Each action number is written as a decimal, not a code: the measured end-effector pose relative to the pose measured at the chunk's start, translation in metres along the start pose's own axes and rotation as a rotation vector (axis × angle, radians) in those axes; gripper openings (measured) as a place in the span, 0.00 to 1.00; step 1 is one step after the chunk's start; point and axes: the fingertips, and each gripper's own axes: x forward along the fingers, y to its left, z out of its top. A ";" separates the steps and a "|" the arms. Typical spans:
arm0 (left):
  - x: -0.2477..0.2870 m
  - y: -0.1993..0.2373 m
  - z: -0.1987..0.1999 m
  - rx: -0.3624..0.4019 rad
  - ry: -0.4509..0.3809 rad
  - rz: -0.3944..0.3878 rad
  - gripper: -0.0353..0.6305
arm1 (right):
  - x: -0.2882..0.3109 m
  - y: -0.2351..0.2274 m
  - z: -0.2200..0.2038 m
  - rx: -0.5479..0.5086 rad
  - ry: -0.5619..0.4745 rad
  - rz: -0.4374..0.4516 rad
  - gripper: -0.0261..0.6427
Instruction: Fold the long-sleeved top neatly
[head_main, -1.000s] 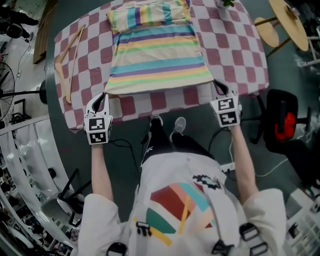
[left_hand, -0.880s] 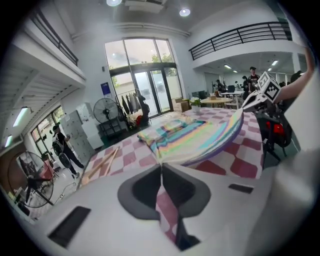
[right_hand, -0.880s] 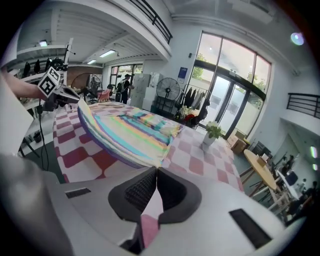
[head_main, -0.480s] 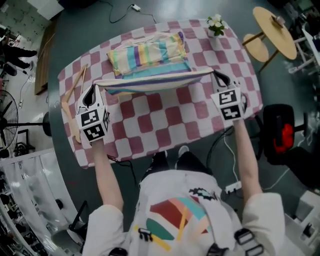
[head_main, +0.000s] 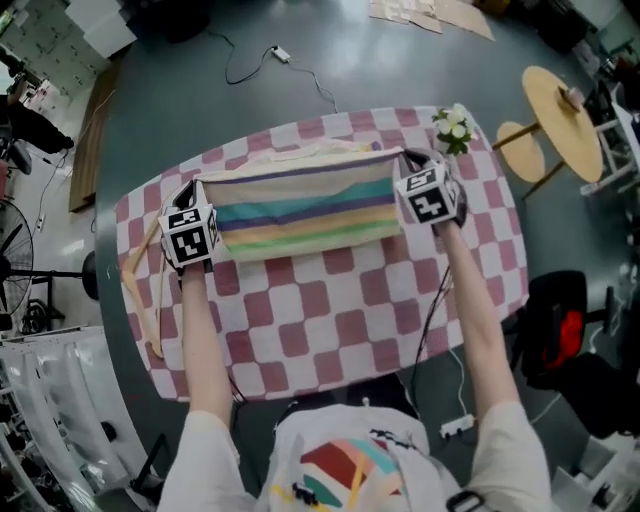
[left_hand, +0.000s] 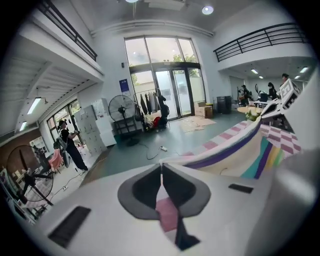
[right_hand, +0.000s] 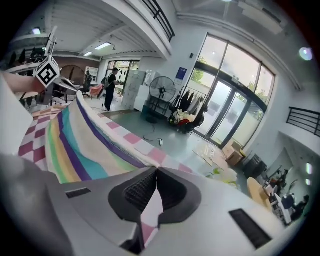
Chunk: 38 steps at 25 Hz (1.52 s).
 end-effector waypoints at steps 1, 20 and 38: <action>0.014 0.002 -0.005 -0.011 0.022 0.005 0.08 | 0.017 0.000 0.001 -0.009 0.013 0.015 0.06; 0.114 0.009 -0.063 -0.228 0.100 0.023 0.24 | 0.129 0.001 -0.003 0.013 0.047 -0.009 0.06; -0.133 -0.079 0.033 -0.188 -0.390 -0.183 0.24 | -0.097 0.085 0.005 0.687 -0.337 0.052 0.39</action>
